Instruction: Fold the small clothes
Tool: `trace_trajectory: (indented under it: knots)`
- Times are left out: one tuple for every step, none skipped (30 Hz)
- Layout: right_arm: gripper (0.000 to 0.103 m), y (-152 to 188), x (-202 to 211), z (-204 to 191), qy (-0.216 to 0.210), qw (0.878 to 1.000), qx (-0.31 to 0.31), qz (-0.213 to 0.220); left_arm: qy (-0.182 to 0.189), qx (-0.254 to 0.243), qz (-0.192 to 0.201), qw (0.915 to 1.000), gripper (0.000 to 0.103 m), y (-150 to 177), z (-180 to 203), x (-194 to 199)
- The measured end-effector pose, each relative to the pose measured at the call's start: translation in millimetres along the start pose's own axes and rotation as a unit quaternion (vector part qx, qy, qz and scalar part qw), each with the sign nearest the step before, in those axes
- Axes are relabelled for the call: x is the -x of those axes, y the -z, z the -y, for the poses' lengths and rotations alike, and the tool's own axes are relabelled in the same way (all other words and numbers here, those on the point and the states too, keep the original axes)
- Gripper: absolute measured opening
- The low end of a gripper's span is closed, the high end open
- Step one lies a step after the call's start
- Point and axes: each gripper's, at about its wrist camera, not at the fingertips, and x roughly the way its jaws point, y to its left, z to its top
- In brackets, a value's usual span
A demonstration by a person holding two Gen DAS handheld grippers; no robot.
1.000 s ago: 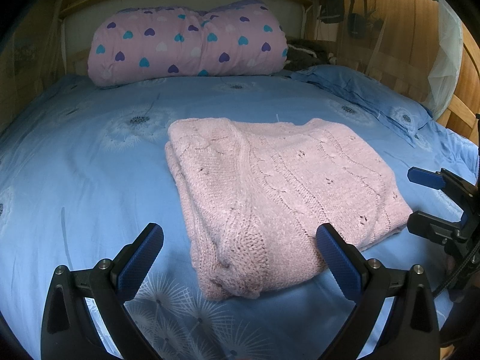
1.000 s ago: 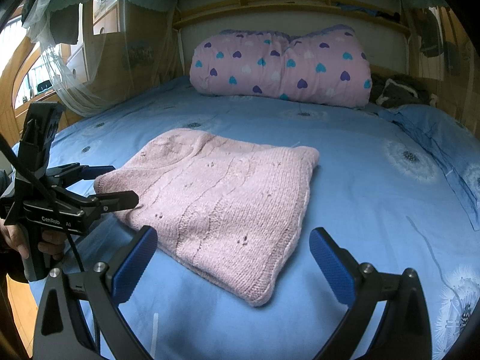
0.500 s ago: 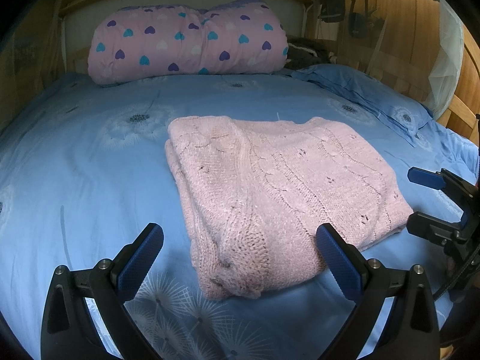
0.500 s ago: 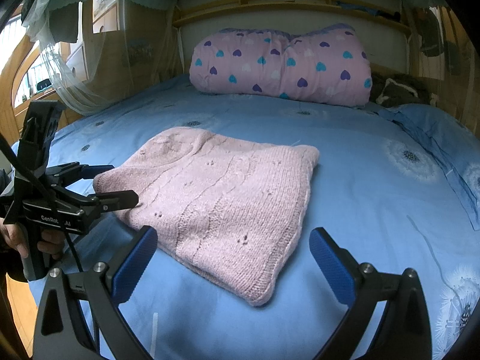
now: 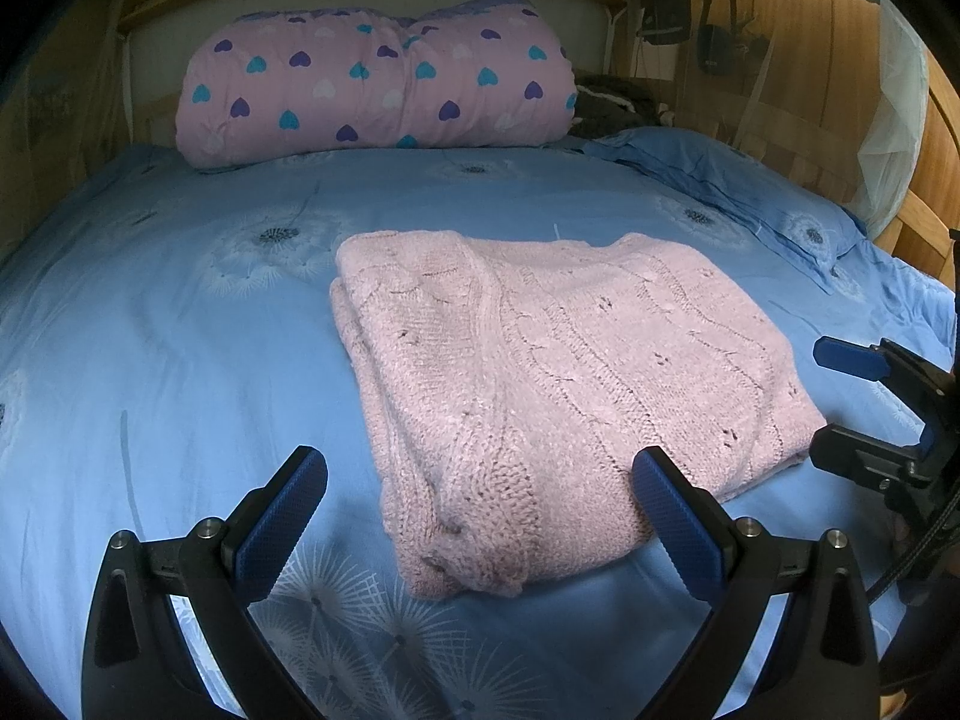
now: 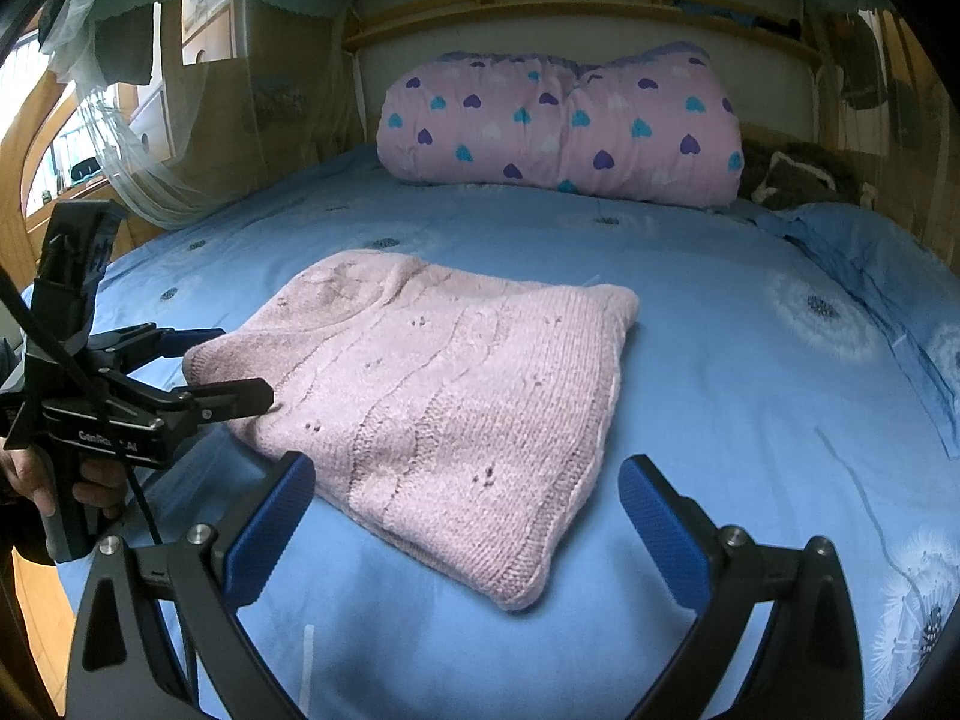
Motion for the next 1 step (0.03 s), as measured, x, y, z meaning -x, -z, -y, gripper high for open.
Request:
trace_trajectory:
  knots:
    - [0.103,0.8,0.5,0.4,0.0,1.0,0.0,0.0,-0.001,-0.001,0.001,1.0,0.099,1.2,0.0,-0.5]
